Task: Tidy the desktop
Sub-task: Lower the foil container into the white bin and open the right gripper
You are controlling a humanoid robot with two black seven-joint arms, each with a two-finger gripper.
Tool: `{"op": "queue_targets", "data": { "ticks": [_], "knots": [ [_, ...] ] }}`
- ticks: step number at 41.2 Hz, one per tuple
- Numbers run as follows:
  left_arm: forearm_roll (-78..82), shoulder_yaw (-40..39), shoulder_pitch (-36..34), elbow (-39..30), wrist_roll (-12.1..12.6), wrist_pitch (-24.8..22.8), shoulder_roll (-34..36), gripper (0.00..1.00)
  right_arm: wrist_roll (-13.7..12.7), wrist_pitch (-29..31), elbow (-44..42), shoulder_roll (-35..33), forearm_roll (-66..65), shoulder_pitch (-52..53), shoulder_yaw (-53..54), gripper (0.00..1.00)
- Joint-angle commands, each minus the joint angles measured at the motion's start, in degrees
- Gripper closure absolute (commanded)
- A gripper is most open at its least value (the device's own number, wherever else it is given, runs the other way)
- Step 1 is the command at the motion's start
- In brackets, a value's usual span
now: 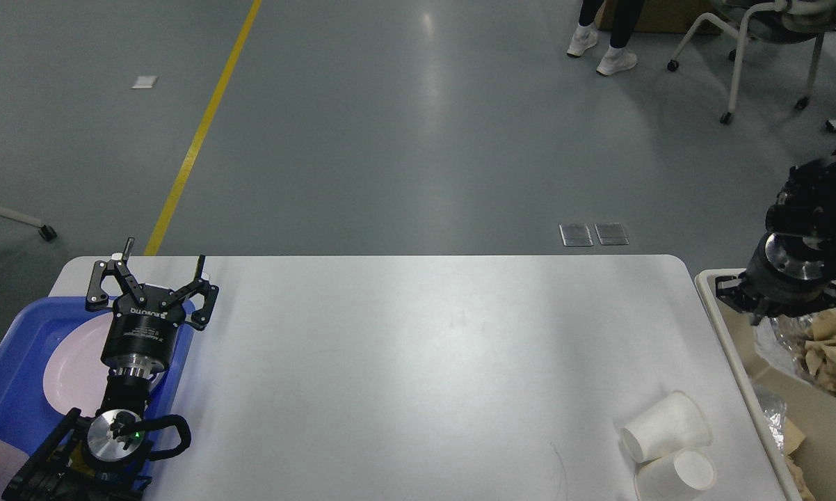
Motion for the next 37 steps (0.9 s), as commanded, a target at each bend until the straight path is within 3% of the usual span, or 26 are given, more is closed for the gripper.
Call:
{"op": "queue_targets", "data": {
  "ticks": [1, 11, 17, 37],
  "knots": [
    [0.0, 0.0, 0.0, 0.0, 0.0, 0.0, 0.0, 0.04, 0.0, -0.5, -10.0, -2.1, 0.1, -8.6, 2.1, 1.00],
    [0.0, 0.0, 0.0, 0.0, 0.0, 0.0, 0.0, 0.04, -0.1, -0.8, -29.4, -4.5, 1.1, -26.0, 12.6, 1.00],
    [0.0, 0.0, 0.0, 0.0, 0.0, 0.0, 0.0, 0.04, -0.1, -4.9, -39.5, -4.7, 1.1, -36.9, 22.6, 1.00],
    [0.0, 0.0, 0.0, 0.0, 0.0, 0.0, 0.0, 0.04, -0.3, -28.9, -44.5, -4.4, 2.3, -52.6, 39.3, 1.00]
  ]
}}
